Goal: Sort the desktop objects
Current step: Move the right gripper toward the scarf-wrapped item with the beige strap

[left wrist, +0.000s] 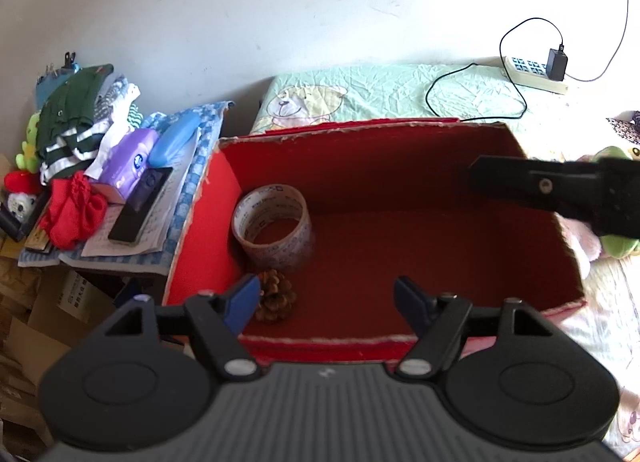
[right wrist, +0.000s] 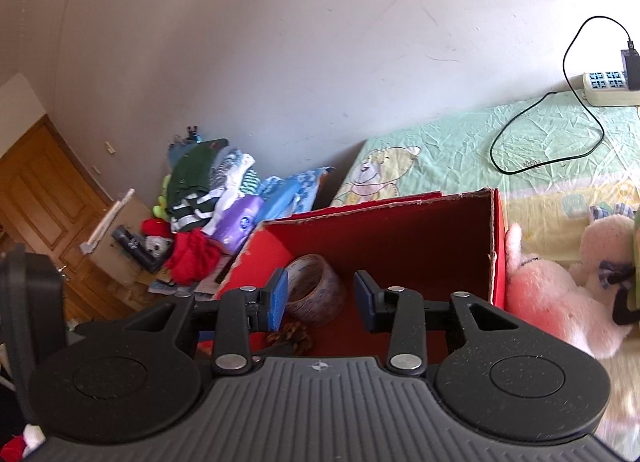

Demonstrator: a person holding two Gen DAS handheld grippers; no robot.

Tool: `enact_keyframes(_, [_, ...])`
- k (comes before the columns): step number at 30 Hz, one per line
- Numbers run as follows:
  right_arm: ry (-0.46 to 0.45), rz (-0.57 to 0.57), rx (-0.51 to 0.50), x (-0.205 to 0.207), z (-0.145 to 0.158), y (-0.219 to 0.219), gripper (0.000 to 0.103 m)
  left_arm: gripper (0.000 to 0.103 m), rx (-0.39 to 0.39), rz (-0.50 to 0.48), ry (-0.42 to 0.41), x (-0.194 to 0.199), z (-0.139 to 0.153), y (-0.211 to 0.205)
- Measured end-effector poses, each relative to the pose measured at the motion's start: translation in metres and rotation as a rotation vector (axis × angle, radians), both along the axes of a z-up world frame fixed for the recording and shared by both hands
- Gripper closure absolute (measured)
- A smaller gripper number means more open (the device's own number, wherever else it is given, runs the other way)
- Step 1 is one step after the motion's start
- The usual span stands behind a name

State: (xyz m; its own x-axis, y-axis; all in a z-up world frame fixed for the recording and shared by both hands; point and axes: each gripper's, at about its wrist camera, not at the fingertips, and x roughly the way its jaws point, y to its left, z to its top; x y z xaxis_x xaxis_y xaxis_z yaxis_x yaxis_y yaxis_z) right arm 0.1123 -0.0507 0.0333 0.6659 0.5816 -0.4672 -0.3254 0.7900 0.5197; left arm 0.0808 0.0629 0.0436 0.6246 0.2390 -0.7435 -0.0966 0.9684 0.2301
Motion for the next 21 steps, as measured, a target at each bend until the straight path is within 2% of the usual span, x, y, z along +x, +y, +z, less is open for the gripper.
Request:
enact_keyframes(10, [-0.018, 0.042, 0.007, -0.038, -0.001, -0.013, 0.062, 0.025, 0.003, -0.005, -0.003, -0.028, -0.004, -0.020])
enact_keyframes(12, [-0.016, 0.046, 0.010, -0.044, -0.003, -0.015, 0.062, 0.020, -0.003, -0.003, -0.002, -0.034, -0.006, -0.023])
enact_keyframes(18, [0.012, 0.053, 0.025, -0.058, -0.012, -0.022, 0.062, 0.015, -0.040, 0.000, 0.002, -0.050, -0.016, -0.025])
enact_keyframes(21, [0.030, 0.062, 0.024, -0.063, -0.019, -0.023, 0.062, 0.012, -0.092, -0.008, 0.008, -0.058, -0.023, -0.025])
